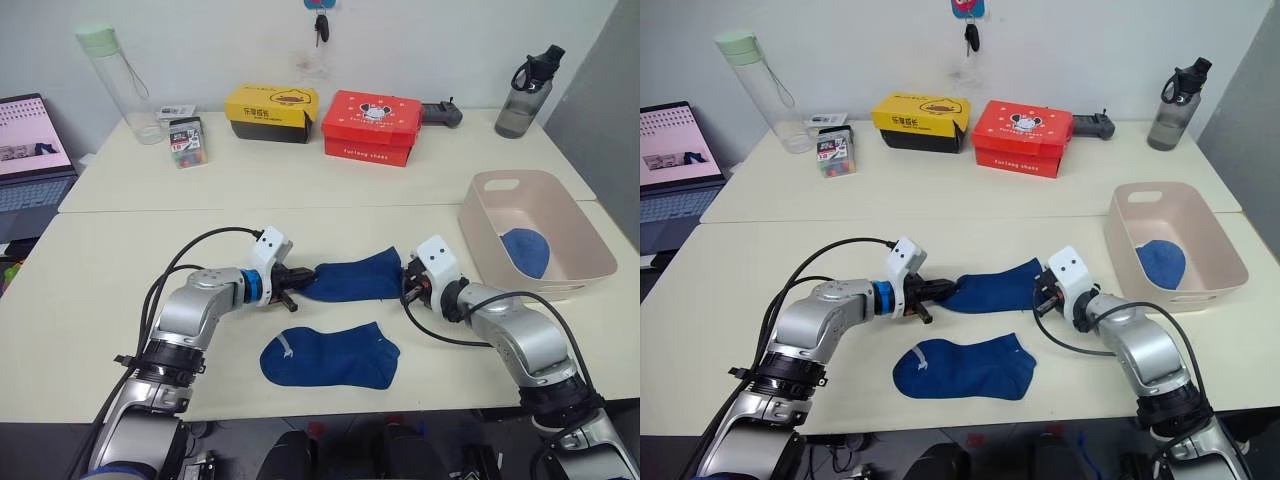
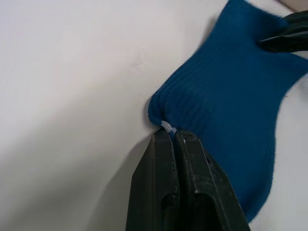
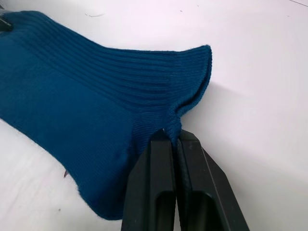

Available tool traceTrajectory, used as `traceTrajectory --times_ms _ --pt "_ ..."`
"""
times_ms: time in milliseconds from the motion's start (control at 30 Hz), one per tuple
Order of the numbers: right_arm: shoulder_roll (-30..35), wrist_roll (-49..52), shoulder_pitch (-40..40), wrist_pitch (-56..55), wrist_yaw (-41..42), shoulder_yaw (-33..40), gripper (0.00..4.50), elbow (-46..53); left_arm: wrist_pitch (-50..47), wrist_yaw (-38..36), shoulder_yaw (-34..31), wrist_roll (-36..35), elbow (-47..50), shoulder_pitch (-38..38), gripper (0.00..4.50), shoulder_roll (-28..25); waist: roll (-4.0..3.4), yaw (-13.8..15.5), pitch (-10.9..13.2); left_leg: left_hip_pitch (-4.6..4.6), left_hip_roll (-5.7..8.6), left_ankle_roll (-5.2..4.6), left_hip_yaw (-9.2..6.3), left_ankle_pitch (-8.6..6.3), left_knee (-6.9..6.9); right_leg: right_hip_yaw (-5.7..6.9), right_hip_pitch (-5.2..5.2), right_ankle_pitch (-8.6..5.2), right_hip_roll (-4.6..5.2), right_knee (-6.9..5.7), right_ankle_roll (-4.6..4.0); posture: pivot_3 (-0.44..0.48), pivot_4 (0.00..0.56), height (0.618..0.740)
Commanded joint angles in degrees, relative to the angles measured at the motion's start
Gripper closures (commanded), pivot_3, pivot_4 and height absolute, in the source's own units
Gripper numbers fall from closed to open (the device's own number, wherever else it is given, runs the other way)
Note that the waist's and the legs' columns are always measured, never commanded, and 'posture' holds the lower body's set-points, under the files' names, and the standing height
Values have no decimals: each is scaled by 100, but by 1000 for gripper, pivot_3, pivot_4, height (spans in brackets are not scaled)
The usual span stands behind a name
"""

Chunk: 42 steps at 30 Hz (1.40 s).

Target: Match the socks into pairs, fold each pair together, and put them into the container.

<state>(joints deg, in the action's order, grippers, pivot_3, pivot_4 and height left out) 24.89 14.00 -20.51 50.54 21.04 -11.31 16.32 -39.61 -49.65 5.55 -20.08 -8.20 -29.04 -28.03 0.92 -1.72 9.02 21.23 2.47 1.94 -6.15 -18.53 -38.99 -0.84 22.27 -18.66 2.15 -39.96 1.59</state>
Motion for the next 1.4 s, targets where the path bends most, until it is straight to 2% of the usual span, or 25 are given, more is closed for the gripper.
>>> traceTrajectory --times_ms 33,267,400,467,567,733,933,1100,1200,1400 --pt "-183 252 91 -86 39 364 4476 675 -289 -320 -429 -508 675 6 4500 -282 0 -8 0 2 -1 0 -1 0 1 1 2 0 0 0 0 0 150 740" --pt "-120 1672 209 915 589 1093 4476 2126 -1399 -713 -1265 -1688 1957 479 4500 -1167 -2 -12 1 0 -3 -1 -4 -1 5 0 0 0 -1 3 0 0 150 740" --pt "103 2579 461 1675 758 1339 4476 2844 -1977 -852 -1678 -2328 2742 1110 4500 -1755 -3 -10 2 -2 -4 -1 -7 -1 7 0 -3 0 -2 5 0 0 150 740" --pt "210 2871 658 1908 745 1380 4476 3113 -2150 -808 -1853 -2570 3023 1411 4500 -1885 -3 -6 2 -3 -4 -2 -6 -1 9 -1 -5 0 -1 8 0 0 150 740" --pt "253 3001 1008 2032 564 1289 4476 3296 -2206 -670 -1968 -2712 3353 2002 4500 -1936 -3 5 2 -8 -4 -4 -7 -2 7 0 -11 0 0 9 0 0 150 740" --pt "311 2827 1320 1935 341 961 4476 3235 -1715 -564 -1631 -2287 3496 2791 4500 -1959 -5 4 3 -21 -5 -4 -4 -2 15 -4 -16 0 -1 9 0 0 150 740" --pt "484 2583 1705 1689 283 745 4476 2995 -1420 -374 -1484 -2141 3300 3004 4500 -1775 -4 21 3 -22 -4 -5 -4 -3 16 -3 -20 -1 0 14 0 0 150 740" --pt "595 2384 1901 1468 301 564 4476 2786 -1052 -410 -1117 -1713 3174 3174 4500 -1904 -5 12 3 -23 -5 -5 -2 -3 19 -3 -20 -1 -1 14 0 0 150 740" --pt "555 2400 1913 1337 313 576 4476 2815 -1220 -335 -1174 -1904 3331 3036 4500 -1881 -4 12 4 -22 -5 -5 -2 -3 20 -3 -19 -1 -1 14 0 0 150 740" --pt "310 3117 1852 1505 308 1103 4476 3061 -1994 -260 -1769 -2910 3797 2735 4500 -2019 -5 9 3 -22 -6 -15 -4 -9 19 -2 -21 -1 -2 14 0 0 150 740"
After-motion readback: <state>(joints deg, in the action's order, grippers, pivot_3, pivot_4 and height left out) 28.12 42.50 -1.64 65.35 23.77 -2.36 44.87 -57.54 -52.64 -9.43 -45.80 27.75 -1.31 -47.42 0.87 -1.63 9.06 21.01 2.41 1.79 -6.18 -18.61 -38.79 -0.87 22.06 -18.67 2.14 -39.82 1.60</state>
